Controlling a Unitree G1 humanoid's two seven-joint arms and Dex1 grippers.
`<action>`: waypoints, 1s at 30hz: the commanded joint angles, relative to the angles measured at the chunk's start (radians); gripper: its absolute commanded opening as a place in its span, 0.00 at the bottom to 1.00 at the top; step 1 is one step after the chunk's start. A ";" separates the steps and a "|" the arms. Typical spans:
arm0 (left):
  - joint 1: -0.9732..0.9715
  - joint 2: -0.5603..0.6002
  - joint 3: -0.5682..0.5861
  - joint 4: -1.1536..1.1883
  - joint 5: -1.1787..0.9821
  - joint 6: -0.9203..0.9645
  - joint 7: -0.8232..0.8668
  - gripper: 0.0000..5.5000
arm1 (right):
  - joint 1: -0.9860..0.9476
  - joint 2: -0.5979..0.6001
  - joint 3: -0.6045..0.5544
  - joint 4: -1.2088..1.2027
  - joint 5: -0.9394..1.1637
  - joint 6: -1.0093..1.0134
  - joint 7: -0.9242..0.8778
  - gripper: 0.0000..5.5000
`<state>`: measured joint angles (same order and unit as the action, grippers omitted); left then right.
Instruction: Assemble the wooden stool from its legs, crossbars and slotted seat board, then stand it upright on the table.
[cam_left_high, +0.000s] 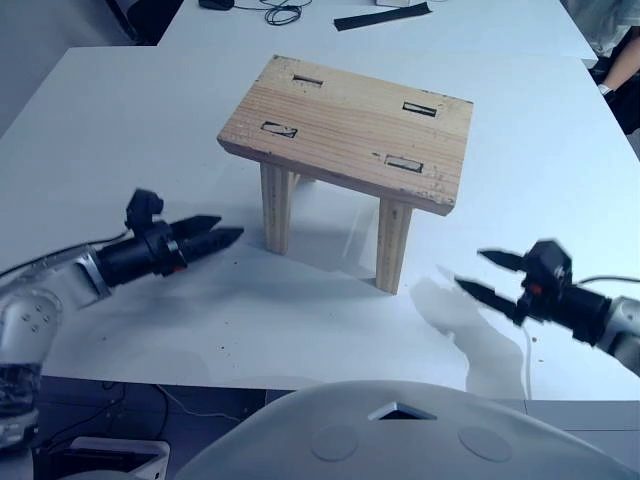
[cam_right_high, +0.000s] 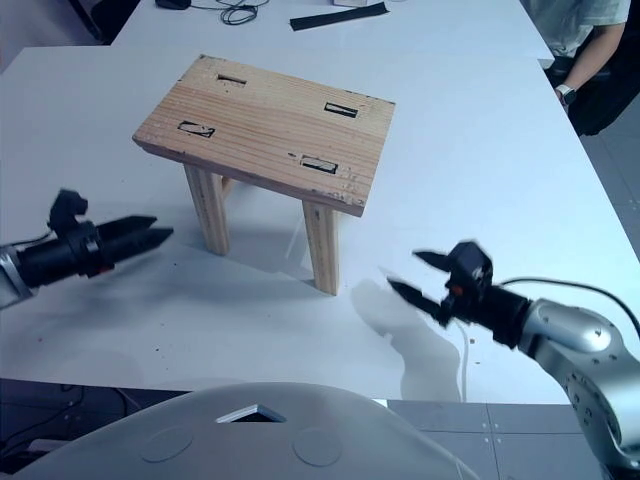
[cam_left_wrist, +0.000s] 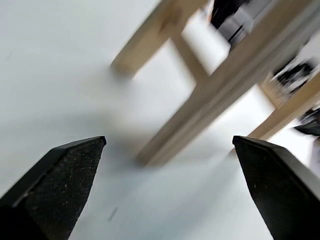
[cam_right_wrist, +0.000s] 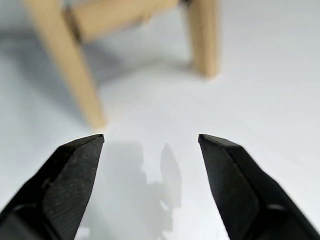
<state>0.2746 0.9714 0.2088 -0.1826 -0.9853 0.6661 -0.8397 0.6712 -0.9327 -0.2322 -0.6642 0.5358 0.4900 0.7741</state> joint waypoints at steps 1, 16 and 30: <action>0.017 -0.097 -0.050 -0.011 0.174 -0.150 -0.014 0.86 | -0.011 0.037 0.077 0.085 -0.171 -0.115 -0.025 0.64; -0.566 -0.687 -0.117 0.737 0.759 -0.812 0.528 0.86 | -0.862 0.704 0.153 1.025 -0.399 -0.611 -0.572 0.64; -0.778 -0.793 -0.081 1.152 0.823 -1.062 0.551 0.86 | -1.201 0.790 0.148 1.606 -0.497 -0.946 -0.721 0.64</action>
<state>-0.4677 0.1851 0.1160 0.9533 -0.1601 -0.3774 -0.2837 -0.5221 -0.1479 -0.0829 0.9204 0.0546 -0.4268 0.0714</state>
